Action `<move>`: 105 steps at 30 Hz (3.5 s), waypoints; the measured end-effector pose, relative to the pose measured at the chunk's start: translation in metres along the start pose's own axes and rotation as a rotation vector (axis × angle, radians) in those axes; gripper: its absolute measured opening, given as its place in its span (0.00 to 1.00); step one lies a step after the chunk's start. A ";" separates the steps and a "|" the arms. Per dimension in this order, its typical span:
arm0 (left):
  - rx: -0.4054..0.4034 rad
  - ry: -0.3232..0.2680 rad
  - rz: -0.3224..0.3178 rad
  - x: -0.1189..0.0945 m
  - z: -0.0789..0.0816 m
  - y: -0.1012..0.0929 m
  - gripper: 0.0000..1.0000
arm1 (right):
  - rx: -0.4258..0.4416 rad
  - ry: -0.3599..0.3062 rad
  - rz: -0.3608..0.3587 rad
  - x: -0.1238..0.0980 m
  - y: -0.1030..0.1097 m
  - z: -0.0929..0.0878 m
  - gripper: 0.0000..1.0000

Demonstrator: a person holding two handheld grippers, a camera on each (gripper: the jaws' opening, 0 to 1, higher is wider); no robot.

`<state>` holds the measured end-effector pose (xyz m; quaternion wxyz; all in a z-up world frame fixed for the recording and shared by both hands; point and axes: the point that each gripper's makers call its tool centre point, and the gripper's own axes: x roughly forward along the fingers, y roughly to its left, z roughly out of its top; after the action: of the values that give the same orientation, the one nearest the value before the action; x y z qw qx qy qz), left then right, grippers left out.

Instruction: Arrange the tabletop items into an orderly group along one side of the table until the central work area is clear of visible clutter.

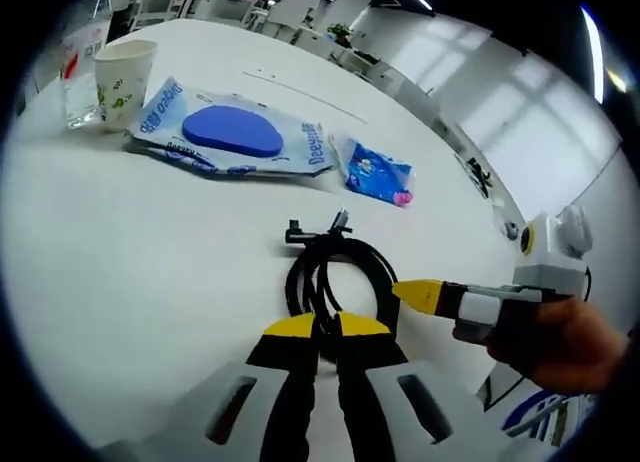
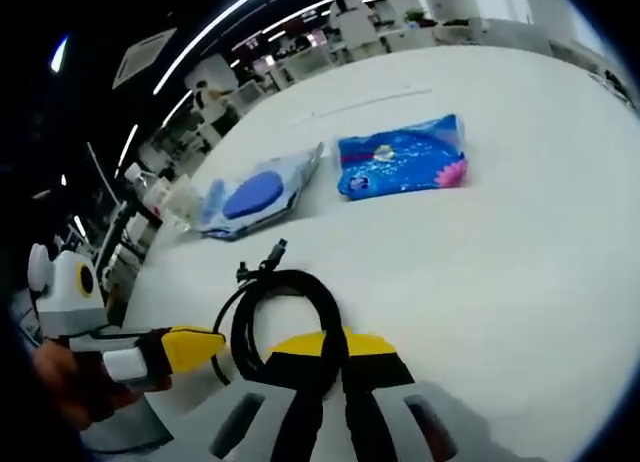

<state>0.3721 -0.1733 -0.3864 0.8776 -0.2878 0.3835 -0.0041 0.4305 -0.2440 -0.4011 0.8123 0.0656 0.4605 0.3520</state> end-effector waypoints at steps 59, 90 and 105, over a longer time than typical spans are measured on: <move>0.026 -0.080 0.010 0.023 0.055 0.011 0.08 | 0.116 -0.023 -0.014 -0.013 -0.006 0.008 0.01; 0.275 -0.098 0.079 -0.028 0.073 0.067 0.24 | 0.111 -0.105 -0.157 0.006 -0.089 0.084 0.14; 0.349 -0.169 0.123 -0.107 0.096 0.107 0.45 | 0.089 -0.127 -0.189 0.029 -0.125 0.126 0.20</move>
<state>0.3387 -0.0113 -0.3170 0.9417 -0.1068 0.3189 0.0073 0.6045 -0.2913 -0.4042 0.8656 0.0801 0.4276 0.2481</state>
